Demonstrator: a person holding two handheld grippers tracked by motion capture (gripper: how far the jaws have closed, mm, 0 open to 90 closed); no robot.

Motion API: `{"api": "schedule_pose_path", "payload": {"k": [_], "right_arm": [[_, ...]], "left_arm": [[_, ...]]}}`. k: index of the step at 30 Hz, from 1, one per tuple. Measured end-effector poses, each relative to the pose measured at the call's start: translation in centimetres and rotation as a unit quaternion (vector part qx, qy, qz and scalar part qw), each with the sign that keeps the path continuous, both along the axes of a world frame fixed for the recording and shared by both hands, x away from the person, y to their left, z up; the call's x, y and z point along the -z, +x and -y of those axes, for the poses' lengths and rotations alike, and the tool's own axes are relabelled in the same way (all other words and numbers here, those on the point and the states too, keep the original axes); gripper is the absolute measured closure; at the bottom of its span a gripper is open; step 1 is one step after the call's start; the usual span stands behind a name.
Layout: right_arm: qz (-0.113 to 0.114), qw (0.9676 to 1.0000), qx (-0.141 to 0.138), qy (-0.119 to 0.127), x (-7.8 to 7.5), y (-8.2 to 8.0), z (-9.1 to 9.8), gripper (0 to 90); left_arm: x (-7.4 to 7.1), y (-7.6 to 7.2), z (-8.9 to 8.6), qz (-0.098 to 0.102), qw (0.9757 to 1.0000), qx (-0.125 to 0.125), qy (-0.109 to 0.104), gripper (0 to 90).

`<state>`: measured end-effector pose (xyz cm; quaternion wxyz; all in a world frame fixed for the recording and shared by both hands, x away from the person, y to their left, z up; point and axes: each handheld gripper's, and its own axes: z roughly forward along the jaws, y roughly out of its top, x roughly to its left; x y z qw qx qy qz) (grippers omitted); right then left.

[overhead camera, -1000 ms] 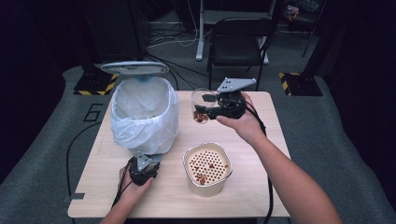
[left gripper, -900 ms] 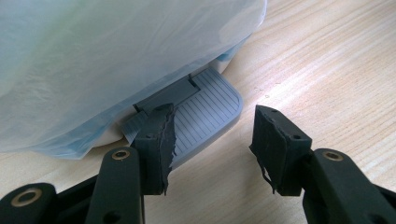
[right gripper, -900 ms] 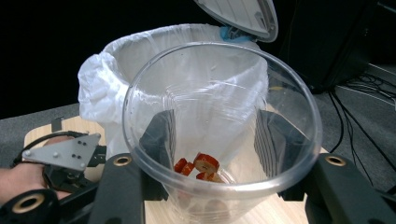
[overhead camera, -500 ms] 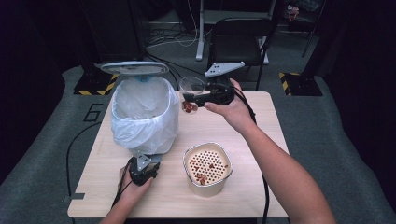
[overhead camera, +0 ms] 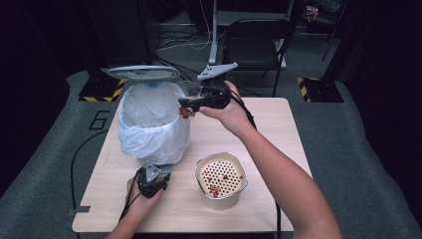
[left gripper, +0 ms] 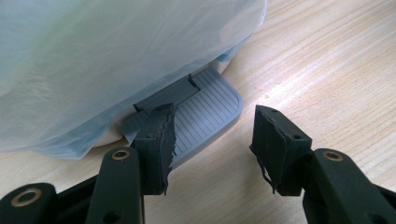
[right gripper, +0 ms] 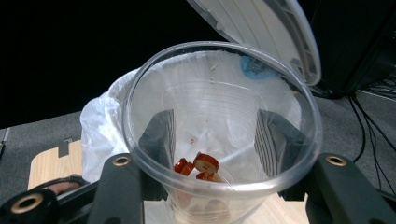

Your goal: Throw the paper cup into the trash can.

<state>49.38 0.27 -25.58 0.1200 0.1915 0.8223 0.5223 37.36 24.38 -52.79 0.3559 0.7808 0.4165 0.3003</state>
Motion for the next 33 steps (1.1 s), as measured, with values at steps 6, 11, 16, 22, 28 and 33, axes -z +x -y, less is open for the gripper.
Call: {"api": "schedule_pose_path", "payload": {"k": [6,11,16,22,28,33], "right_arm": [[-0.004,1.0,-0.005,0.0,-0.2,0.3,-2.1,47.7],[-0.001,0.9999,-0.013,-0.009,0.0,0.5,-3.8,47.6],[0.004,0.9998,-0.019,-0.01,0.0,0.5,-5.2,47.6],[0.009,0.9997,-0.019,-0.013,0.4,0.7,-6.7,47.4],[0.009,0.9998,-0.014,-0.015,0.9,1.0,-8.0,46.7],[0.004,0.9999,-0.002,-0.012,1.5,1.4,-8.9,43.6]], "left_arm": [[-0.2,0.0,-0.1,-0.013,0.9999,0.006,0.005,49.3],[0.0,0.0,0.0,0.001,1.0,0.0,0.002,49.3],[0.0,0.0,0.0,0.005,1.0,-0.003,0.001,49.2],[-0.2,0.0,-0.1,-0.012,0.9999,0.006,0.005,49.3],[0.0,0.0,0.0,-0.002,1.0,0.002,0.001,49.3],[-0.2,0.0,-0.1,-0.013,0.9999,0.006,0.005,49.3]]}}
